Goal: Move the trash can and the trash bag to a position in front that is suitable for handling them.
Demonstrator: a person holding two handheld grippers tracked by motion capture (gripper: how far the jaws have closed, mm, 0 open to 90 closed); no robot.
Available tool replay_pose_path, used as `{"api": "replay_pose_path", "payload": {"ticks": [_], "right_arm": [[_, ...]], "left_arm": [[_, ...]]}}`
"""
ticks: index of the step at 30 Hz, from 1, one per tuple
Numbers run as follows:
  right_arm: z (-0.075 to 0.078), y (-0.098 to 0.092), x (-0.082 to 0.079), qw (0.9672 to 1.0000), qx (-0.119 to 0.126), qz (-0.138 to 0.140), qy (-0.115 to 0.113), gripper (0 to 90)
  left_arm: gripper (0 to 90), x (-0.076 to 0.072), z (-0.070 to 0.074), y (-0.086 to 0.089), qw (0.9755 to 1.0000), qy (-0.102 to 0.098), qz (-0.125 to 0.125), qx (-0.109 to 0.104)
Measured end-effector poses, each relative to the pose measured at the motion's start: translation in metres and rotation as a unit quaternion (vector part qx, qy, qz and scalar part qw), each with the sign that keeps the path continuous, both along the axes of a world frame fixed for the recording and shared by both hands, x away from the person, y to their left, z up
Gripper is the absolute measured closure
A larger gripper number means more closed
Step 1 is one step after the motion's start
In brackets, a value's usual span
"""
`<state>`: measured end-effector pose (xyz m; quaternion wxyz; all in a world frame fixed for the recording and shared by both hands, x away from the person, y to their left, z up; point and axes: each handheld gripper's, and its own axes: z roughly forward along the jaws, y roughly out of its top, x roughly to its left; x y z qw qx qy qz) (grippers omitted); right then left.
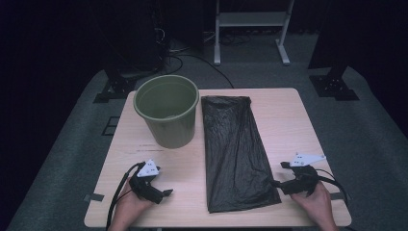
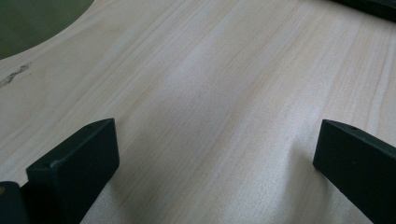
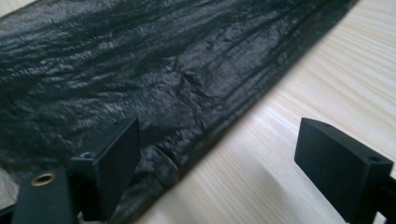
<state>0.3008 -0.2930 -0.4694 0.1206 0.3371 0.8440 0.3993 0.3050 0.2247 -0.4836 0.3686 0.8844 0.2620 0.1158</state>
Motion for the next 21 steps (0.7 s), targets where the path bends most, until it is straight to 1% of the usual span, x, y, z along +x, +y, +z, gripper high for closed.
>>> {"api": "replay_pose_path", "payload": {"ticks": [2,4,5,7,8,10,11,12,14,15,16,17,18,21], "right_arm": [[0.0,0.002,0.001,0.9999,0.013,0.007,0.002,15.4],[0.0,0.004,0.002,0.9999,0.01,0.007,0.004,15.4],[0.001,0.009,0.003,1.0,0.002,0.009,0.004,16.9],[0.0,0.014,0.004,0.9998,0.001,0.018,0.009,21.7],[-0.001,0.016,0.005,0.9997,-0.004,0.02,0.012,22.1],[-0.003,0.018,0.006,0.9997,-0.007,0.019,0.016,23.3],[-0.005,0.019,0.007,0.9995,-0.015,0.016,0.021,27.7],[-0.005,0.019,0.007,0.9995,-0.015,0.016,0.021,27.7],[-0.007,0.02,0.008,0.9994,-0.022,0.013,0.023,30.7],[-0.009,0.022,0.008,0.9994,-0.031,0.006,0.015,36.0],[-0.009,0.022,0.008,0.9994,-0.031,0.006,0.015,36.0],[-0.009,0.022,0.007,0.9992,-0.038,0.005,0.009,38.9],[-0.008,0.021,0.007,0.999,-0.044,0.0,0.004,46.4],[-0.007,0.02,0.005,0.999,-0.044,0.003,0.005,61.0]], "left_arm": [[0.0,0.0,0.0,0.0,1.0,0.0,0.0,0.0],[0.0,0.0,0.0,0.0,1.0,0.0,0.0,0.0],[0.0,0.0,0.0,0.0,1.0,0.0,0.0,0.0],[0.0,0.0,0.0,0.0,1.0,0.0,0.0,0.0],[0.0,0.0,0.0,0.0,1.0,0.0,0.0,0.0],[0.0,0.0,0.0,0.0,1.0,0.0,0.0,0.0],[0.0,0.0,0.0,0.0,1.0,0.0,0.0,0.0],[0.0,0.0,0.0,0.0,1.0,0.0,0.0,0.0],[0.0,0.0,0.0,0.0,1.0,0.0,0.0,0.0],[0.0,0.0,0.0,0.0,1.0,0.0,0.0,0.0],[0.0,0.0,0.0,0.0,1.0,0.0,0.0,0.0],[0.0,0.0,0.0,0.0,1.0,0.0,0.0,0.0],[0.0,0.0,0.0,0.0,1.0,0.0,0.0,0.0],[0.0,0.0,0.0,0.0,1.0,0.0,0.0,0.0]]}}
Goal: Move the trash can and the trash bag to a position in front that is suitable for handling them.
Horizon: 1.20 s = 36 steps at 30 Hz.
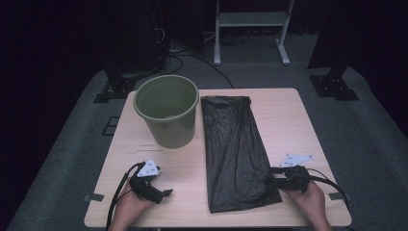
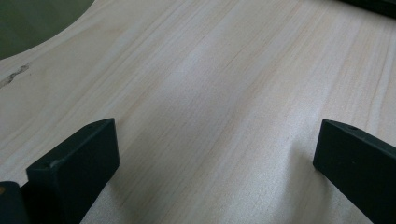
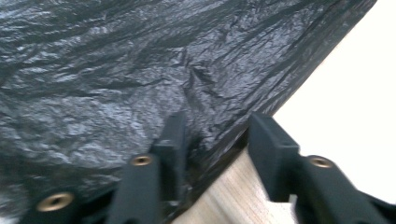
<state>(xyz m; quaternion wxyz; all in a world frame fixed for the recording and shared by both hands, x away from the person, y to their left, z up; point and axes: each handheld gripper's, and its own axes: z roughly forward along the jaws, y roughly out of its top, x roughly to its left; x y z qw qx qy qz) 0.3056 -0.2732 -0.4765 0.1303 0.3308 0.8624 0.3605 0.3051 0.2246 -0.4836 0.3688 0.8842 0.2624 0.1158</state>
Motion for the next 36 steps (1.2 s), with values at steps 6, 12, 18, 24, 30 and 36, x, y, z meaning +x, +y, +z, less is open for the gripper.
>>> {"api": "replay_pose_path", "payload": {"ticks": [6,12,18,24,30,36], "right_arm": [[0.001,-0.002,0.0,0.9999,0.007,0.002,0.01,87.7],[0.001,-0.002,0.0,0.9999,0.004,-0.002,0.014,89.7],[0.006,-0.007,-0.003,0.9999,-0.001,-0.006,0.01,89.8],[0.01,-0.029,-0.009,0.9996,-0.001,-0.028,0.001,89.7],[0.011,-0.048,-0.015,0.9991,-0.001,-0.043,0.001,89.7],[0.01,-0.066,-0.026,0.9982,-0.014,-0.059,0.005,89.6]], "left_arm": [[0.0,0.0,0.0,0.0,1.0,0.0,0.0,0.0],[0.0,0.0,0.0,0.0,1.0,0.0,0.0,0.0],[0.0,0.0,0.0,0.0,1.0,0.0,0.0,0.0],[0.0,0.0,0.0,0.0,1.0,0.0,0.0,0.0],[0.0,0.0,0.0,0.0,1.0,0.0,0.0,0.0],[0.0,0.0,0.0,0.0,1.0,0.0,0.001,0.0]]}}
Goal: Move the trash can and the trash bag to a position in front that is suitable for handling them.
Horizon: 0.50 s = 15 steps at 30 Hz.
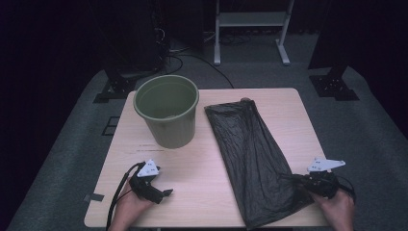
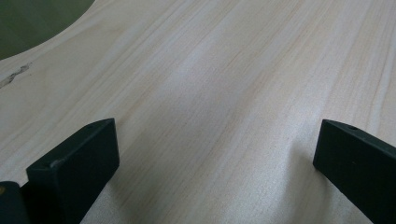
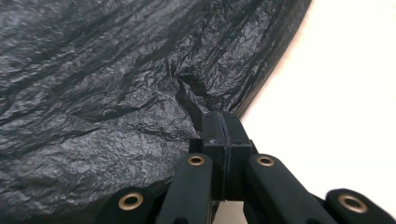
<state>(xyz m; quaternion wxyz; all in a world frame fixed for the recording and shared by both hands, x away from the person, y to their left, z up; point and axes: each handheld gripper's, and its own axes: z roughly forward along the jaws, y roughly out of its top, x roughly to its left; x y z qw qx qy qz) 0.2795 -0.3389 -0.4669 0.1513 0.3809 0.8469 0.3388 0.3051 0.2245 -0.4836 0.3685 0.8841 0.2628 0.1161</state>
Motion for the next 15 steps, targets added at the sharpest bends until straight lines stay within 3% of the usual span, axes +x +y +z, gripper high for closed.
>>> {"api": "replay_pose_path", "payload": {"ticks": [5,9,10,12,13,15], "right_arm": [[-0.001,-0.023,-0.01,0.9996,-0.003,-0.028,0.0,88.9],[-0.001,-0.029,-0.012,0.9993,0.0,-0.036,-0.002,86.2],[0.0,-0.03,-0.012,0.9991,0.0,-0.042,-0.008,76.4],[0.001,-0.03,-0.012,0.9988,0.0,-0.047,-0.013,72.2],[0.002,-0.029,-0.011,0.9986,0.002,-0.051,-0.017,60.3],[0.003,-0.028,-0.011,0.9984,-0.001,-0.053,-0.02,58.5]], "left_arm": [[0.0,0.0,0.0,0.0,1.0,0.0,0.0,0.0],[0.0,0.0,0.0,0.0,1.0,0.0,0.0,0.0],[0.0,0.0,0.0,0.0,1.0,0.0,0.0,0.0],[0.0,0.0,0.0,0.0,1.0,0.0,0.0,0.0],[0.0,0.0,0.0,0.0,1.0,0.0,0.0,0.0],[0.0,0.0,0.0,0.0,1.0,0.0,0.0,0.0]]}}
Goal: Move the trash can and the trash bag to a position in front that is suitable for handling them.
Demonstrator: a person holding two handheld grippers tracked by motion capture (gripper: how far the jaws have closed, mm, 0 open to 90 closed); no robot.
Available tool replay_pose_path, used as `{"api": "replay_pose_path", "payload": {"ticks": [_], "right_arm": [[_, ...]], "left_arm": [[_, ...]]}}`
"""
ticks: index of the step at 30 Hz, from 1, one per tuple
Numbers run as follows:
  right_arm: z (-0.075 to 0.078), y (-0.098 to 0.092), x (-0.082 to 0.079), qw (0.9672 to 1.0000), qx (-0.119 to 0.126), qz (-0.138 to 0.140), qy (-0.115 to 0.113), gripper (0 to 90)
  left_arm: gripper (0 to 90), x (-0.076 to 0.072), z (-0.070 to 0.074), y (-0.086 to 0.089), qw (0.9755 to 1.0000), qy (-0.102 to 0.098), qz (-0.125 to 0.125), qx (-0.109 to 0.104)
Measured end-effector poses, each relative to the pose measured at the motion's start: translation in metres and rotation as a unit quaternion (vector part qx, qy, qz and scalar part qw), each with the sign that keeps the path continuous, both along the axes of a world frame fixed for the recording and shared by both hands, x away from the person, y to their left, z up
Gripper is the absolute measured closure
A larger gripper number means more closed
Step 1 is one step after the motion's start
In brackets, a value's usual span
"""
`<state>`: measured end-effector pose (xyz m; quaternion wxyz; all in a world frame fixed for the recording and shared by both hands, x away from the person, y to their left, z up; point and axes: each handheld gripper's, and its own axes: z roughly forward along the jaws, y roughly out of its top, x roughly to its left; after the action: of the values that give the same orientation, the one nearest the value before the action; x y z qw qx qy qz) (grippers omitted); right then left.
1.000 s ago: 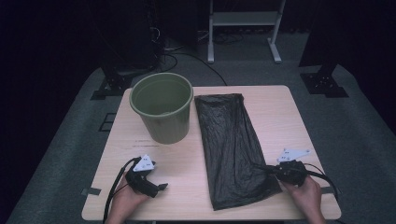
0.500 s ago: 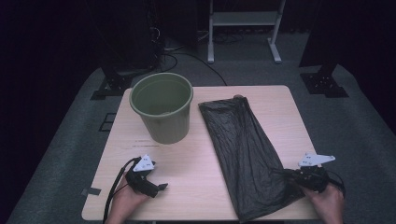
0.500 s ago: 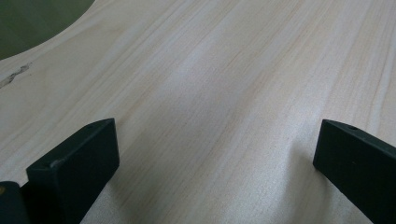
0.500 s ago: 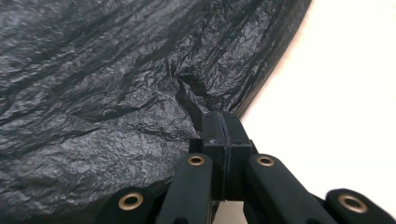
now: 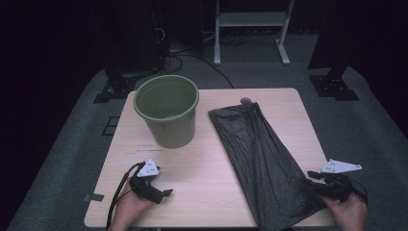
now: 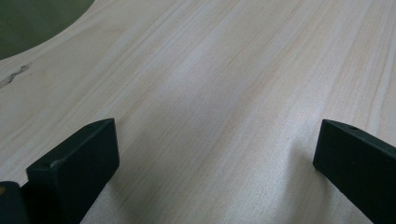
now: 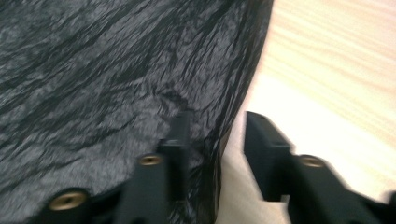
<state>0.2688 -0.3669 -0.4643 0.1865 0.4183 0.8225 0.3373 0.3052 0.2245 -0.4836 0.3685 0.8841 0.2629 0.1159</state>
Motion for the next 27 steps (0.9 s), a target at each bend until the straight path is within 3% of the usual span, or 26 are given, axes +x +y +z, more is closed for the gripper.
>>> {"api": "replay_pose_path", "payload": {"ticks": [1,2,6,7,10,13,15,18,19,22,27], "right_arm": [[0.001,0.002,0.001,1.0,0.0,0.003,0.001,57.0],[0.004,0.006,0.002,1.0,-0.003,0.004,-0.003,47.4],[0.012,0.02,0.009,1.0,0.007,0.002,0.0,31.4],[0.012,0.02,0.009,1.0,0.007,0.002,0.0,31.4],[0.02,0.039,0.018,1.0,0.007,0.005,-0.003,18.6],[0.024,0.045,0.023,0.9998,0.018,0.01,-0.003,17.3],[0.029,0.054,0.029,0.9993,0.033,0.018,-0.002,11.9],[0.03,0.062,0.032,0.9991,0.029,0.031,-0.005,11.4],[0.028,0.072,0.035,0.9993,0.015,0.032,-0.011,9.5],[0.024,0.08,0.04,0.9992,0.006,0.039,-0.008,9.4],[0.012,0.091,0.05,0.9981,0.034,0.05,-0.009,9.4]], "left_arm": [[0.0,0.0,0.0,0.0,1.0,0.0,0.0,0.0],[0.0,0.0,0.0,0.0,1.0,0.0,0.0,0.0],[0.0,0.0,0.0,0.0,1.0,0.0,0.0,0.0],[0.0,0.0,0.0,0.0,1.0,0.0,0.0,0.0],[0.0,0.0,0.0,0.0,1.0,0.0,0.001,0.0],[0.0,0.0,0.0,0.0,1.0,0.0,0.001,0.0],[0.0,0.0,0.0,0.0,1.0,0.0,0.001,0.0],[0.0,0.0,0.0,0.0,1.0,0.0,0.001,0.0],[0.0,0.0,0.0,0.0,1.0,0.0,0.001,0.001],[0.0,0.0,0.0,0.0,1.0,0.0,0.002,0.001],[0.0,0.0,0.0,0.0,1.0,0.0,0.003,0.001]]}}
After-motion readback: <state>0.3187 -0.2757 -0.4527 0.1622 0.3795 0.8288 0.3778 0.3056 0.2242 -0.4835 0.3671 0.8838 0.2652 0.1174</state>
